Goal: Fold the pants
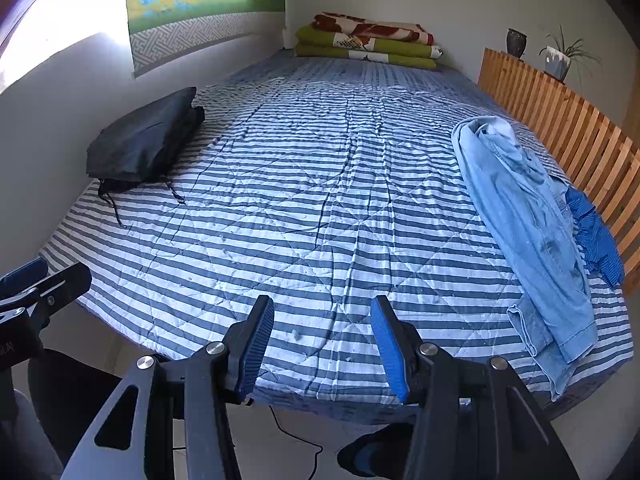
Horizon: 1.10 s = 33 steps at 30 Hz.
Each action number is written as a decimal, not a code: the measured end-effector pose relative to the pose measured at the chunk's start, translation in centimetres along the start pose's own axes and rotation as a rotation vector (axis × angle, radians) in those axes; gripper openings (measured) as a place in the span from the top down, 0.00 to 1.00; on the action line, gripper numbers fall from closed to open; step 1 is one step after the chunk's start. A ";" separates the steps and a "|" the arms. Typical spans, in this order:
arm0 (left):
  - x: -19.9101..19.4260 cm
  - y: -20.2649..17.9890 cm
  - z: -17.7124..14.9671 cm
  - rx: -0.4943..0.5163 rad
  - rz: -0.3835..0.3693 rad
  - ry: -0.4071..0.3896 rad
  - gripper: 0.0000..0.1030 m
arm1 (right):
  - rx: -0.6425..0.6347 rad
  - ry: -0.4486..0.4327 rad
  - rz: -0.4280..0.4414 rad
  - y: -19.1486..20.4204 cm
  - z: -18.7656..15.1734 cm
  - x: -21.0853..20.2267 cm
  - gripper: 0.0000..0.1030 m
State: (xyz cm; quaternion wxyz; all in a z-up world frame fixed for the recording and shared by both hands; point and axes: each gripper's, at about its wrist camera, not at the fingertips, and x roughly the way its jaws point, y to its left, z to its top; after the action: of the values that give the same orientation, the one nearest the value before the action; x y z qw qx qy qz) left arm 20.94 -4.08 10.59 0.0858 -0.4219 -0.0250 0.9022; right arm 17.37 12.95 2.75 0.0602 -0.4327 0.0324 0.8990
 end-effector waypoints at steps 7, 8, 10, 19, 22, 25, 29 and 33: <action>0.3 0.0 0.0 -0.003 -0.001 0.006 0.01 | 0.004 0.008 0.000 0.1 -0.1 0.3 0.55; 0.3 0.0 0.0 -0.004 -0.001 0.007 0.01 | 0.004 0.008 0.000 0.1 -0.1 0.3 0.55; 0.4 0.0 0.0 -0.006 -0.001 0.008 0.01 | 0.003 0.008 0.000 0.0 -0.1 0.3 0.55; 1.2 -0.1 0.0 -0.004 -0.002 0.021 0.01 | 0.011 0.015 -0.003 -0.2 -0.2 0.6 0.55; 1.4 -0.1 0.1 -0.004 -0.007 0.025 0.01 | 0.015 0.017 -0.005 -0.3 -0.1 0.7 0.55; 1.8 -0.2 0.3 -0.002 -0.010 0.030 0.01 | 0.017 0.019 -0.006 -0.4 -0.1 0.9 0.55; 2.5 -0.5 0.4 0.008 -0.024 0.044 0.01 | 0.019 0.024 -0.010 -0.4 -0.1 1.2 0.55; 3.2 -1.2 0.7 0.027 -0.044 0.051 0.01 | 0.027 0.031 -0.013 -0.8 -0.1 1.5 0.55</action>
State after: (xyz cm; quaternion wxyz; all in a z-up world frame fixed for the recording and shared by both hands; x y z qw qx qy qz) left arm 18.59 -2.34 8.73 0.1119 -0.4429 -0.0202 0.8893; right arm 16.60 13.81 1.49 0.0715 -0.4459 0.0424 0.8912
